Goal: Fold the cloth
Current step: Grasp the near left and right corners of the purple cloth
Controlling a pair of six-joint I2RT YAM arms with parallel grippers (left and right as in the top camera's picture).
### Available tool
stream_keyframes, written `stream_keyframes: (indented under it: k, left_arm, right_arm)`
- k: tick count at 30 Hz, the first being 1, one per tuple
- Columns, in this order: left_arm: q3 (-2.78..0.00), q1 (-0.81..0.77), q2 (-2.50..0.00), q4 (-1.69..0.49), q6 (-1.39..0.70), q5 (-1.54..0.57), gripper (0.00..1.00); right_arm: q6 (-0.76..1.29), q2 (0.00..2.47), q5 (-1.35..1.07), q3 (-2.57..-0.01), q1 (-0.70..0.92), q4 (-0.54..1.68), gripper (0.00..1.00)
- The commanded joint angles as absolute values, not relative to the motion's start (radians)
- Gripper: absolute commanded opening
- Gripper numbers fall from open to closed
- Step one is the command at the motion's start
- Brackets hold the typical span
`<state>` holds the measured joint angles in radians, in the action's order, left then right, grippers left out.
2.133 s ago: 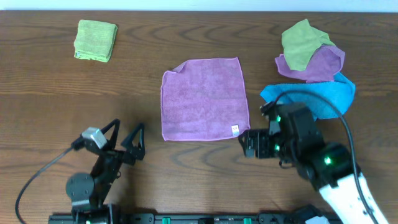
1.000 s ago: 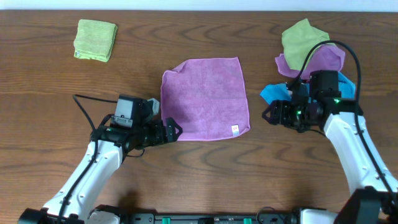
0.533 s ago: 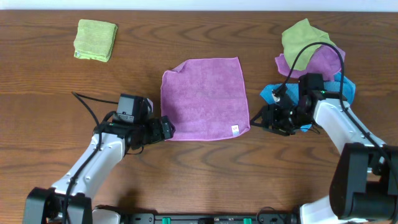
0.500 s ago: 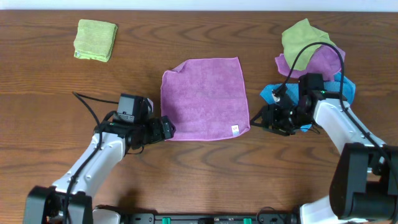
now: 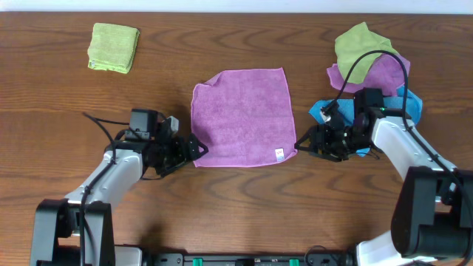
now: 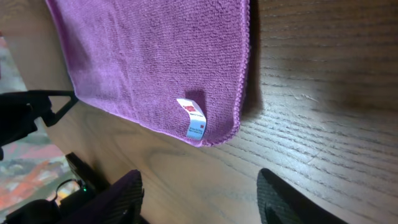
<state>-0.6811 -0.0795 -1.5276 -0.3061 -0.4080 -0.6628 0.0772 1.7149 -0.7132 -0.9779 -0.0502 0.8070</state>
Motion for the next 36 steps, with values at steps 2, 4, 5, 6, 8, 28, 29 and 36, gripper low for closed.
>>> stream_keyframes:
  k: [2,4,5,6,8,28,29,36]
  left_arm:
    - [-0.686,-0.066,-1.531,-0.296,-0.377,-0.715,0.94]
    - [-0.677,-0.065,-1.532,-0.284,-0.377,-0.715,0.94]
    - [-0.672,-0.065,-1.533,-0.274,-0.378,-0.716,0.94]
    - [-0.665,-0.065,-1.536,-0.263,-0.378,-0.724,0.94]
    - [-0.655,-0.065,-1.542,-0.245,-0.382,-0.735,0.94]
    - [-0.537,-0.033,-1.551,-0.123,-0.454,-0.818,0.79]
    - [-0.537,-0.033,-1.551,-0.123,-0.454,-0.825,0.78]
    - [-0.532,-0.033,-1.551,-0.119,-0.485,-0.792,0.68]
  right_arm:
    - [0.051,1.755,-0.776,-0.959,-0.05,0.8,0.54]
    - [0.051,1.777,-0.776,-0.959,-0.05,0.791,0.53]
    - [0.052,1.789,-0.777,-0.959,-0.051,0.785,0.53]
    - [0.055,1.8,-0.785,-0.959,-0.051,0.784,0.53]
    - [0.055,1.825,-0.799,-0.959,-0.051,0.785,0.53]
    - [0.104,1.865,-0.822,-0.959,-0.051,0.728,0.45]
    - [0.111,1.865,-0.822,-0.959,-0.05,0.727,0.45]
    - [0.171,1.866,-0.8,-0.959,0.008,0.669,0.43]
